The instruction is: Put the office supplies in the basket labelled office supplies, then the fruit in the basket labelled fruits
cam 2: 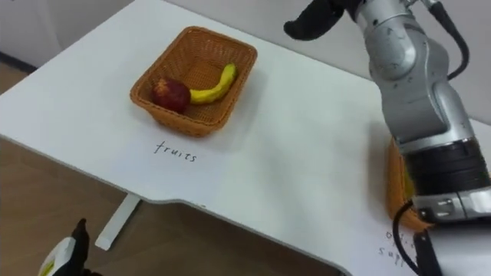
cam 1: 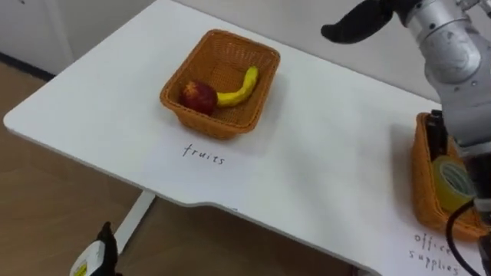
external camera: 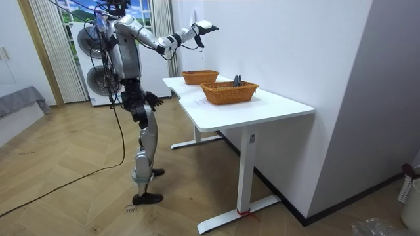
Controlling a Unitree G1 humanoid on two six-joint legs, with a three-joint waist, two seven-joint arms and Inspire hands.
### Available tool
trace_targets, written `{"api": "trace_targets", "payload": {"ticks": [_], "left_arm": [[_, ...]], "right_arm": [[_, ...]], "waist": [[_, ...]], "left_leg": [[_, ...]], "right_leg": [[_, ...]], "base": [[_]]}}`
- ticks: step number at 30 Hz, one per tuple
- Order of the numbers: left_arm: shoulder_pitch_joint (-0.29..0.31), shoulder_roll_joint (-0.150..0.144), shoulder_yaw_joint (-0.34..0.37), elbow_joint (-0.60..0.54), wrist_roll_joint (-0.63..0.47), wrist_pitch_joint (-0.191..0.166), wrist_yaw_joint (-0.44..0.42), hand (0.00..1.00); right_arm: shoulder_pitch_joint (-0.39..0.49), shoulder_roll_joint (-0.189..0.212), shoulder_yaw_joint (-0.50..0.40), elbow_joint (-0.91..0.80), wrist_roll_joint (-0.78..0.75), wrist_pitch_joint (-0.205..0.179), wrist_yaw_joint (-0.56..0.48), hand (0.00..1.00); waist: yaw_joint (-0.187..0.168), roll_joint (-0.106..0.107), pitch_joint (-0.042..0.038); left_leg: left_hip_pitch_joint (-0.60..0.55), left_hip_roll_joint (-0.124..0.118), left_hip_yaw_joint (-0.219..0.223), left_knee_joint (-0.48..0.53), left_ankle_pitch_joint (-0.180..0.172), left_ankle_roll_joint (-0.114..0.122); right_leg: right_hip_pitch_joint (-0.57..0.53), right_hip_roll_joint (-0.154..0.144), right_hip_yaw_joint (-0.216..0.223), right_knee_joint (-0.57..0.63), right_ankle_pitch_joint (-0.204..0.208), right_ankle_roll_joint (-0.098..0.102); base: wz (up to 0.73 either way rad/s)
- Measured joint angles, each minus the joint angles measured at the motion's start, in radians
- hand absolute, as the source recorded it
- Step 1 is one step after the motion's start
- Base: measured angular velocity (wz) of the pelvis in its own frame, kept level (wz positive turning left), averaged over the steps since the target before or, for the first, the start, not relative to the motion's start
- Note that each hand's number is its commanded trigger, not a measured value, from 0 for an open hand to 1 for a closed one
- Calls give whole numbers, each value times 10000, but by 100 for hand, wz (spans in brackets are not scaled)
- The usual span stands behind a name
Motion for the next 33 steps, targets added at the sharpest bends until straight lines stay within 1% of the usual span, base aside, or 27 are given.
{"api": "trace_targets", "payload": {"ticks": [2,3,4,5,6,7,8,10,11,12,13,14,15,16,18,21,22,23,24,25,26,28,29,30,31,32,33], "left_arm": [[9,-23,14,16,1,-78,25,0],[24,-62,11,70,3,-123,26,0],[20,-91,11,118,1,-173,31,0],[29,-137,9,237,3,-319,68,0],[70,-197,28,322,11,-405,144,0],[142,-248,67,327,11,-494,224,0],[182,-258,80,328,10,-548,259,0],[205,-279,77,489,-26,-749,508,0],[194,-292,76,549,-26,-798,545,0],[179,-327,80,652,-57,-884,616,0],[171,-339,82,794,-232,-992,632,0],[168,-339,102,882,-311,-1025,632,0],[159,-349,206,1081,-427,-1126,636,0],[155,-349,303,1314,-431,-1158,637,0],[128,-359,417,1617,-530,-1182,644,0],[79,-357,471,2001,-804,-1211,657,0],[78,-353,472,2136,-944,-1278,663,0],[78,-356,475,2226,-1037,-1332,671,0],[91,-355,496,2420,-1186,-1460,727,0],[106,-340,548,2669,-1324,-1590,870,0],[133,-325,563,2762,-1478,-1628,922,0],[284,-310,681,3130,-1941,-1672,1099,0],[328,-315,760,3175,-2016,-1676,1110,0],[383,-319,914,3219,-2205,-1686,1112,0],[386,-315,1002,3304,-2246,-1725,1115,0],[384,-312,1166,3382,-2315,-1785,1122,0],[390,-299,1249,3375,-2349,-1837,1178,0]], "right_arm": [[89,-1,-299,-354,232,-64,-297,0],[98,-3,-455,-582,308,-141,-534,0],[150,-9,-590,-721,391,-202,-644,0],[419,-35,-916,-1016,702,-426,-919,0],[761,-38,-1220,-1265,956,-616,-1214,0],[1019,-40,-1441,-1429,1194,-755,-1465,0],[1143,-38,-1525,-1509,1275,-806,-1608,0],[1384,-40,-1796,-1575,1729,-1016,-2073,0],[1453,-45,-1878,-1575,1871,-1060,-2190,0],[1669,-45,-2122,-1590,2050,-1163,-2384,0],[1925,-44,-2335,-1658,2303,-1192,-2547,0],[2082,-44,-2430,-1734,2387,-1192,-2622,0],[2403,-45,-2611,-1941,2484,-1194,-2757,0],[2646,-51,-2777,-2130,2581,-1208,-2883,0],[2956,-55,-3117,-2275,2684,-1309,-3215,0],[3719,-59,-3669,-2274,3186,-1501,-3776,0],[4090,-56,-3837,-2279,3598,-1582,-3999,0],[4272,-54,-3907,-2287,3745,-1608,-4083,0],[4662,-49,-4053,-2305,3894,-1673,-4210,0],[5017,-46,-4160,-2315,4058,-1722,-4398,0],[5184,-46,-4201,-2314,4169,-1754,-4490,0],[5848,-41,-4596,-2337,4390,-1797,-4886,0],[5967,-39,-4715,-2337,4535,-1804,-5011,0],[6163,-36,-5010,-2337,4893,-1828,-5233,0],[6215,-30,-5142,-2336,5102,-1832,-5356,0],[6299,-24,-5385,-2335,5485,-1885,-5600,0],[6437,-8,-5658,-2335,5892,-2027,-5844,0]], "waist": [[-258,65,-15],[-382,159,-50],[-528,203,-64],[-588,286,-66],[-587,350,-85],[-625,408,-98],[-682,430,-102],[-1103,496,-101],[-1189,508,-104],[-1364,522,-111],[-1386,547,-108],[-1391,554,-107],[-1515,555,-111],[-1705,568,-119],[-1954,579,-121],[-2159,591,-120],[-2218,601,-121],[-2265,615,-118],[-2270,663,-130],[-2357,701,-139],[-2414,722,-148],[-2642,850,-221],[-2731,872,-232],[-2760,906,-221],[-2780,892,-207],[-2912,940,-215],[-2959,933,-207]], "left_leg": [[91,19,94,-66,-2,0],[175,38,215,-143,-3,3],[245,51,286,-194,-3,5],[436,63,399,-282,-16,24],[657,104,599,-410,-29,39],[810,150,780,-503,-51,44],[870,174,877,-557,-52,44],[875,202,999,-583,-54,42],[873,213,1045,-585,-56,41],[897,247,1181,-593,-81,40],[958,316,1407,-603,-135,31],[992,347,1496,-608,-168,16],[1014,382,1580,-610,-214,0],[1031,400,1627,-610,-234,-2],[1042,416,1732,-610,-255,3],[1180,487,2058,-615,-342,-7],[1253,501,2122,-619,-373,-10],[1307,514,2165,-641,-389,-12],[1396,537,2270,-700,-420,-28],[1475,558,2376,-768,-428,-39],[1517,570,2430,-803,-433,-47],[1581,602,2551,-904,-445,-65],[1642,610,2592,-912,-446,-67],[1700,630,2714,-939,-458,-85],[1702,636,2733,-944,-463,-89],[1713,644,2756,-948,-465,-92],[1724,659,2785,-951,-483,-100]], "right_leg": [[-6,11,139,3,1,-2],[-23,11,276,7,2,-1],[-13,9,338,6,9,3],[80,5,451,2,10,6],[168,5,598,-4,11,8],[205,17,754,-3,12,10],[206,22,797,-4,13,11],[147,27,838,0,13,10],[129,30,863,0,13,10],[81,53,997,4,16,5],[55,95,1164,6,37,-9],[46,124,1266,2,52,-15],[37,159,1342,-4,55,-20],[22,165,1356,-4,55,-20],[-6,167,1369,-5,56,-21],[31,186,1381,-10,58,-21],[73,197,1417,-29,59,-20],[84,213,1492,-30,59,-20],[79,246,1644,-32,59,-20],[78,278,1779,-38,59,-20],[80,292,1834,-37,59,-20],[89,324,1897,-38,59,-20],[94,328,1918,-36,59,-20],[95,346,1996,-43,59,-20],[93,351,1996,-42,59,-20],[90,357,2013,-43,59,-20],[88,371,2028,-48,59,-20]], "base": [[-28],[-21],[-31],[-36],[-47],[-45],[-34],[-17],[-17],[-33],[-41],[-45],[-28],[-20],[-13],[-18],[-20],[-26],[-31],[-32],[-28],[-16],[-18],[-21],[-20],[-7],[-8]]}}
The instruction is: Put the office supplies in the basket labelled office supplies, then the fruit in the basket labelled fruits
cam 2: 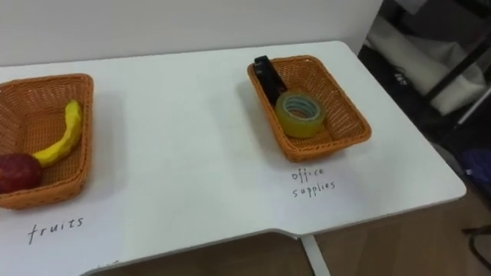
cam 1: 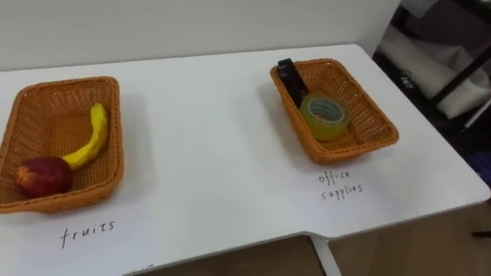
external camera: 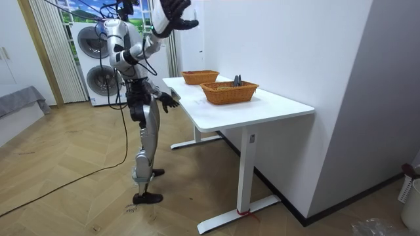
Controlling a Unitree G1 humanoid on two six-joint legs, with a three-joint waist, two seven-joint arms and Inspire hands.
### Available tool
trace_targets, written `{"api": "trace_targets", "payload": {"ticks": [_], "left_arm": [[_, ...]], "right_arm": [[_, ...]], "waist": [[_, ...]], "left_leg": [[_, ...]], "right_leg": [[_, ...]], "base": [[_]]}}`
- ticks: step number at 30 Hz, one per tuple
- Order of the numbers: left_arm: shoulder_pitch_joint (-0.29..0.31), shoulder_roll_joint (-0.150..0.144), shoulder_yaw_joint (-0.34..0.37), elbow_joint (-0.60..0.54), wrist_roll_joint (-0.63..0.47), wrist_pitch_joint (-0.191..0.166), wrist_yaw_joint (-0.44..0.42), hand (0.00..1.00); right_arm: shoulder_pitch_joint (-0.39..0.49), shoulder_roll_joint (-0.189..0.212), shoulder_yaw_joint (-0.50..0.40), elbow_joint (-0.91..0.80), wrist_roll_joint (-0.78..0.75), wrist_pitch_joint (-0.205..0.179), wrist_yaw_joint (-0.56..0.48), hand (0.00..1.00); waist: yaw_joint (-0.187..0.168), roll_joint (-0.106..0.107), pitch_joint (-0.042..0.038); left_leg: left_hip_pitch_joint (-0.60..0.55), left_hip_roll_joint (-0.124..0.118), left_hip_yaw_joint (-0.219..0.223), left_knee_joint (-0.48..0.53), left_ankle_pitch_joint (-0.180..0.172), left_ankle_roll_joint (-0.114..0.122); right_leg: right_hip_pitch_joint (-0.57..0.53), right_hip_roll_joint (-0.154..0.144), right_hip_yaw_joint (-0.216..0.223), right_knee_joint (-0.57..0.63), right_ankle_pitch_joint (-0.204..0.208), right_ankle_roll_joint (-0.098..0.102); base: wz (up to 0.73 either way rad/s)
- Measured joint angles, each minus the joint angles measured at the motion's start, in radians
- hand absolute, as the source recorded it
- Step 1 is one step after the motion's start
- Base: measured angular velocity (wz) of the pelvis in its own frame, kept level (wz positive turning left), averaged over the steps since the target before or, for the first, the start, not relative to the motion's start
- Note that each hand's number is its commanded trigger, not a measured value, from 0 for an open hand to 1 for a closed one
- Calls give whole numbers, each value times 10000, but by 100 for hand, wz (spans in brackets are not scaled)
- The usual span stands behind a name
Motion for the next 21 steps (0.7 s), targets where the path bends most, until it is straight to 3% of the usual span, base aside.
{"api": "trace_targets", "payload": {"ticks": [3,7,10,15,21], "left_arm": [[-1,7,70,-3,13,-32,107,0],[-9,-15,6,81,-17,-23,106,0],[8,-25,-7,129,-14,-15,105,0],[155,-25,165,35,2,-15,113,0],[249,-1,155,-51,-3,-16,105,0]], "right_arm": [[654,93,-252,3,839,-316,-544,0],[1681,862,-415,224,1435,-440,-1019,0],[1986,1225,-416,544,1599,-419,-1346,0],[2277,1261,-534,828,1728,-417,-1864,0],[2274,1288,-599,1917,2297,-439,-2528,0]], "waist": [[3,-43,34],[-16,-7,47],[-33,89,55],[-32,314,3],[21,61,85]], "left_leg": [[85,58,69,2,-40,-45],[12,60,87,41,-62,-60],[-79,48,178,20,-68,-48],[-197,58,246,-19,-66,-53],[-220,71,274,-15,-95,-67]], "right_leg": [[50,54,28,-6,1,-3],[-16,69,68,-174,-11,-40],[-207,70,167,-165,-8,-42],[-332,78,188,-160,-11,-41],[-325,80,125,-168,-12,-39]], "base": [[-9],[-2],[-8],[-2],[1]]}}
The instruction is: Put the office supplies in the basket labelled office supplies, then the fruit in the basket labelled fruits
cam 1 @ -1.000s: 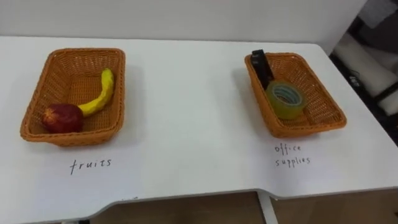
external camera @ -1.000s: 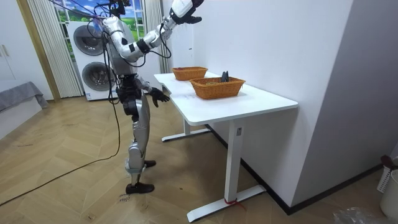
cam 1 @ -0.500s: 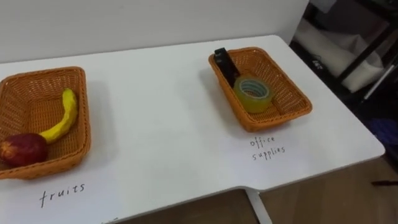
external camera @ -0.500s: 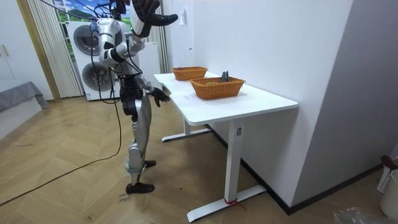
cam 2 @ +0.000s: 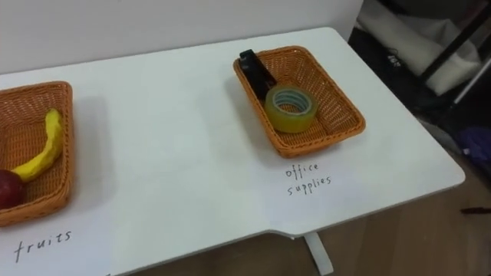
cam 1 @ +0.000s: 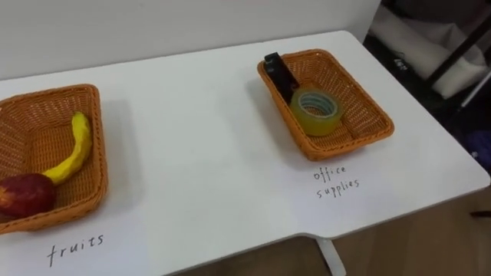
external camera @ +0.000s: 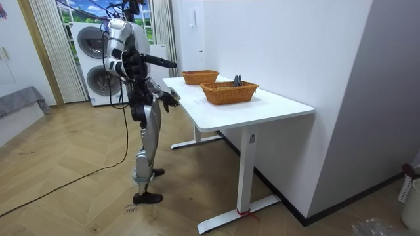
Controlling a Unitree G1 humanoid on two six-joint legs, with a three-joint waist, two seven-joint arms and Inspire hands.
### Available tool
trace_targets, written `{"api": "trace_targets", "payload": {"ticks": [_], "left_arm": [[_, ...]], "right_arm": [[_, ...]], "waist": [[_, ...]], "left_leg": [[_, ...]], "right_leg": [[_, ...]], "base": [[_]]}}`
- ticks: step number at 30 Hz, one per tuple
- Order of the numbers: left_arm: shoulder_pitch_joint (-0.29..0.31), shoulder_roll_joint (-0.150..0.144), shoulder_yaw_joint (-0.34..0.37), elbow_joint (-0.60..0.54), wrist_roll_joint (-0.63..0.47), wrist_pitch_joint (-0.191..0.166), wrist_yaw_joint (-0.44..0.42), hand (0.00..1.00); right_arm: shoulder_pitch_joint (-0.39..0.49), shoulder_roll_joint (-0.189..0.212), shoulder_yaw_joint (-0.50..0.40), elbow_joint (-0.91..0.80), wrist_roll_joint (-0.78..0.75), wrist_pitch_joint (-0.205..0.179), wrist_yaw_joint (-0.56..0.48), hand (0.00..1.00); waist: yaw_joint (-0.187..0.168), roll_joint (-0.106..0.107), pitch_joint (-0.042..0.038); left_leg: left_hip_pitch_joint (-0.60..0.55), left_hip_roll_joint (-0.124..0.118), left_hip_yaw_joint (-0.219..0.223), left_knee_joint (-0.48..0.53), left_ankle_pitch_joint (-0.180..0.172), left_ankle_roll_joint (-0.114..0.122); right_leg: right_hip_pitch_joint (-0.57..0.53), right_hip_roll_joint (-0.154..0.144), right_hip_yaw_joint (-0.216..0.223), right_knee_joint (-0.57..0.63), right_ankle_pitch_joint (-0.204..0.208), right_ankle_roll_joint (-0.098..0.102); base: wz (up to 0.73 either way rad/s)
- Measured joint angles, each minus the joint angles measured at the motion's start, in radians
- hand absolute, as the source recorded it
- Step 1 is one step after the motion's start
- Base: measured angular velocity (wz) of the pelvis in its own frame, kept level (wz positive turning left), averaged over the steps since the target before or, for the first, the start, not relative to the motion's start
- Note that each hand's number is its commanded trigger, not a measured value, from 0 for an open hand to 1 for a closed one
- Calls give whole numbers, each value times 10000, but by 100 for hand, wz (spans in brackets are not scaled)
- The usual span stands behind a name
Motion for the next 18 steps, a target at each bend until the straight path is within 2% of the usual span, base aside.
{"api": "trace_targets", "payload": {"ticks": [1,3,5,6,10,12,14,16,18], "left_arm": [[-10,-10,-1,11,0,3,0,0],[-9,-13,-16,132,-49,17,-7,0],[44,-11,-8,160,-256,76,-11,0],[69,-13,-7,160,-303,131,-14,0],[182,-44,-1,196,-435,232,-99,0],[165,-86,36,220,-715,232,-178,0],[179,-204,225,221,-1091,233,-348,0],[168,-272,436,274,-1629,227,-624,0],[63,-300,674,676,-1944,209,-824,0]], "right_arm": [[-1,5,0,372,259,2,-52,0],[9,46,-6,749,787,4,-134,0],[62,83,-87,1374,1221,0,-120,0],[81,177,-215,1814,1372,1,-116,0],[260,647,-295,3255,1840,-2,-20,0],[373,935,-279,3906,2389,-3,147,0],[458,1212,-275,4567,3072,1,307,0],[524,1564,-257,5461,3689,23,517,0],[567,1770,-239,6306,3704,32,636,0]], "waist": [[5,-75,31],[-18,-99,34],[-55,-114,-47],[-49,-118,-53],[-89,61,-140],[-91,146,-129],[-75,286,-156],[-61,426,-117],[-39,434,-110]], "left_leg": [[-4,7,-2,-6,-42,-2],[-36,6,0,-5,-68,8],[-137,4,-13,6,-76,14],[-158,4,-18,9,-76,14],[-144,5,-56,14,-75,13],[-145,4,-79,13,-74,13],[-132,3,-135,12,-74,13],[-97,2,-178,21,-73,10],[-82,-26,-255,42,-67,4]], "right_leg": [[-22,4,-15,-1,-5,6],[-17,3,-8,-3,-7,8],[-40,-1,-32,-18,-7,7],[-53,-1,-38,-16,-7,7],[-12,-2,-100,-6,-5,6],[4,-1,-122,-8,-6,6],[46,-4,-181,-8,-6,7],[90,-6,-211,-13,-14,12],[137,-20,-232,-7,-80,3]], "base": [[0],[0],[2],[0],[2],[4],[7],[5],[7]]}}
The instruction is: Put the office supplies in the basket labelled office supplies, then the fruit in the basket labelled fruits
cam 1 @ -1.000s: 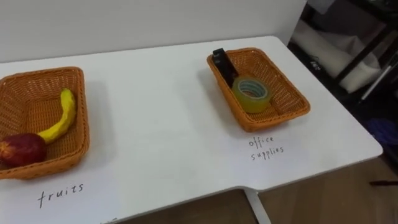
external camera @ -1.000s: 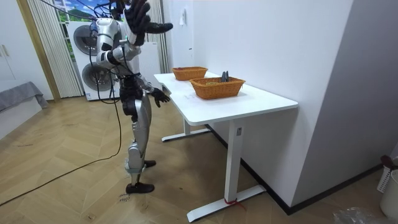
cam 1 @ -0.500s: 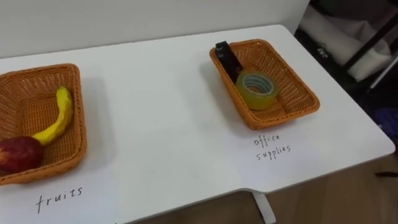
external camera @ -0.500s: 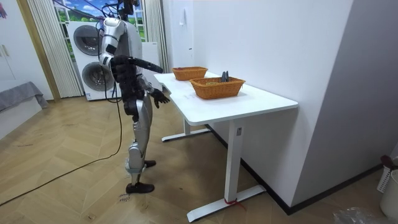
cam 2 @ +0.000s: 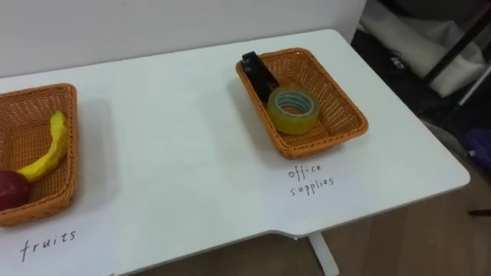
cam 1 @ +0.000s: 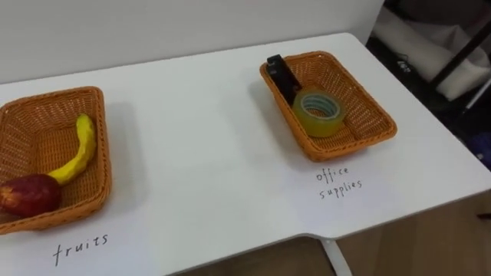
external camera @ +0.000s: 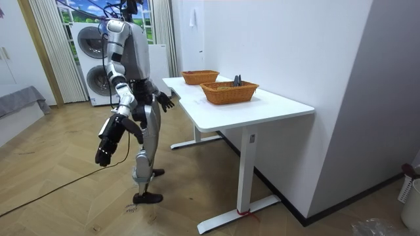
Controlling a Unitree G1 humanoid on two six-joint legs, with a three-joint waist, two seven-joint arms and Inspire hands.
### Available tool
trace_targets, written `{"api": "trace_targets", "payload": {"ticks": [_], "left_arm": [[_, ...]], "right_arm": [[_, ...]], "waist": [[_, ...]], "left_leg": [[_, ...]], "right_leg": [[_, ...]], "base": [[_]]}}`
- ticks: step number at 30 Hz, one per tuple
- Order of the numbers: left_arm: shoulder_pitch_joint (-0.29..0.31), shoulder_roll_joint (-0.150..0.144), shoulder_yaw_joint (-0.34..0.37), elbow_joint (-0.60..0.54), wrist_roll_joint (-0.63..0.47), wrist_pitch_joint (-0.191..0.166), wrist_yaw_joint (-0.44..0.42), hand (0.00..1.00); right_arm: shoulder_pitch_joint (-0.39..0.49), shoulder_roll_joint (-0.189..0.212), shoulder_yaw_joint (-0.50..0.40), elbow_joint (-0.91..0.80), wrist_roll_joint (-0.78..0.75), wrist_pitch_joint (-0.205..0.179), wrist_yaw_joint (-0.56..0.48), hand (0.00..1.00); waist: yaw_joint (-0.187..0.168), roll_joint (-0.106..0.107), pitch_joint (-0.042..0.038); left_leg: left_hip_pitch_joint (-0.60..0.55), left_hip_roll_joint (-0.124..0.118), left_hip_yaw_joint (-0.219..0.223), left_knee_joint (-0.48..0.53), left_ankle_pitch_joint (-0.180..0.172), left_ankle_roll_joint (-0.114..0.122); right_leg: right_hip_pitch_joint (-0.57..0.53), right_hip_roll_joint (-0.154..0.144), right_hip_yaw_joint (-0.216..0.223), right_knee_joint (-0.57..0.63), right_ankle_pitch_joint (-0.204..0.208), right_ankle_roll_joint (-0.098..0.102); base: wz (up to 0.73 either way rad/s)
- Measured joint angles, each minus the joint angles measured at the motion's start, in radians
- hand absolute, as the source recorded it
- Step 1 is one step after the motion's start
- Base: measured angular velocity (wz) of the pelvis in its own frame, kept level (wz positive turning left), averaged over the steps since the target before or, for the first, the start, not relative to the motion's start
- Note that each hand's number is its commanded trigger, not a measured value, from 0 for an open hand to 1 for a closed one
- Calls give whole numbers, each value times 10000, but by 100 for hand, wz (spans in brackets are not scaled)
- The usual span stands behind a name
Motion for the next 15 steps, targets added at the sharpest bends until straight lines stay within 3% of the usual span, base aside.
{"api": "trace_targets", "payload": {"ticks": [8,15], "left_arm": [[392,-187,591,1045,-2030,121,-926,0],[241,-378,855,1518,-2819,560,-2122,0]], "right_arm": [[208,413,191,2705,363,50,1014,0],[-195,483,1105,4066,-562,1055,3281,0]], "waist": [[30,-15,3],[219,34,3]], "left_leg": [[94,-18,-111,29,-15,-20],[31,-36,-114,47,-20,-27]], "right_leg": [[160,-29,-74,25,-160,-13],[15,-34,-47,12,-180,-17]], "base": [[5],[0]]}}
